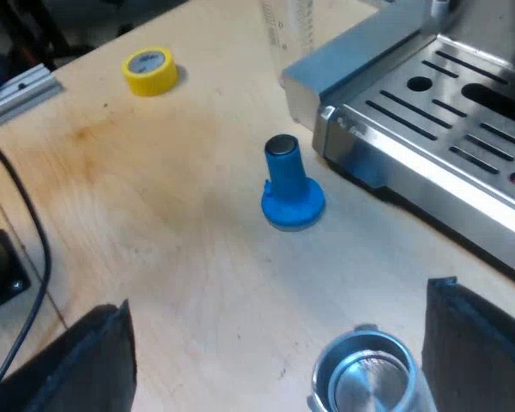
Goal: Grind coffee beans and then tamp
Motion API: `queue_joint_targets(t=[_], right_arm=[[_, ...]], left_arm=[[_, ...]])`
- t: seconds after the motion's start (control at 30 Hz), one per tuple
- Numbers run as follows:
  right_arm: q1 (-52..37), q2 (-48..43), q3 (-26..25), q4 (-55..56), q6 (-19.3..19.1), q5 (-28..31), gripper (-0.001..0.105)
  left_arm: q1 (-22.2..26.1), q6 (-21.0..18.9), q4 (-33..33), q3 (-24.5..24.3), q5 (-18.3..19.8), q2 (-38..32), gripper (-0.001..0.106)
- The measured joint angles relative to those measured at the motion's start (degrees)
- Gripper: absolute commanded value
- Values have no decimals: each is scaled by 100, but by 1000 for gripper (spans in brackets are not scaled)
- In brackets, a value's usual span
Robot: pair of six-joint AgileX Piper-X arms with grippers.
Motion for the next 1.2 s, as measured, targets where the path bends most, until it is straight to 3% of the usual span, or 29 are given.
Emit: queue_joint_targets(t=[0.23,0.47,0.57,0.73,0.87,1.07,1.2], right_arm=[[-104,0,-1184,1549,160,317,70],[-1233,0,-1645,2432,201,201,70],[-2073,0,-1698,2697,250,-362,70],[-3599,0,-1698,3349,280,-1282,70],[-4270,0,-1698,3738,242,-1646,70],[-5534,0,-1698,4341,-321,-1790,70],[-6219,-133,-1698,4726,-773,-1779,70]], left_arm=[[0,-118,190,-767,-33,-120,88],[11,-320,174,-990,-136,-120,88],[235,-427,169,-987,-119,-120,88],[1217,-461,308,-987,134,-13,88],[1457,-472,306,-987,131,16,88],[1478,-461,602,-1103,55,-147,88],[1468,-226,735,-1100,-73,-611,88]])
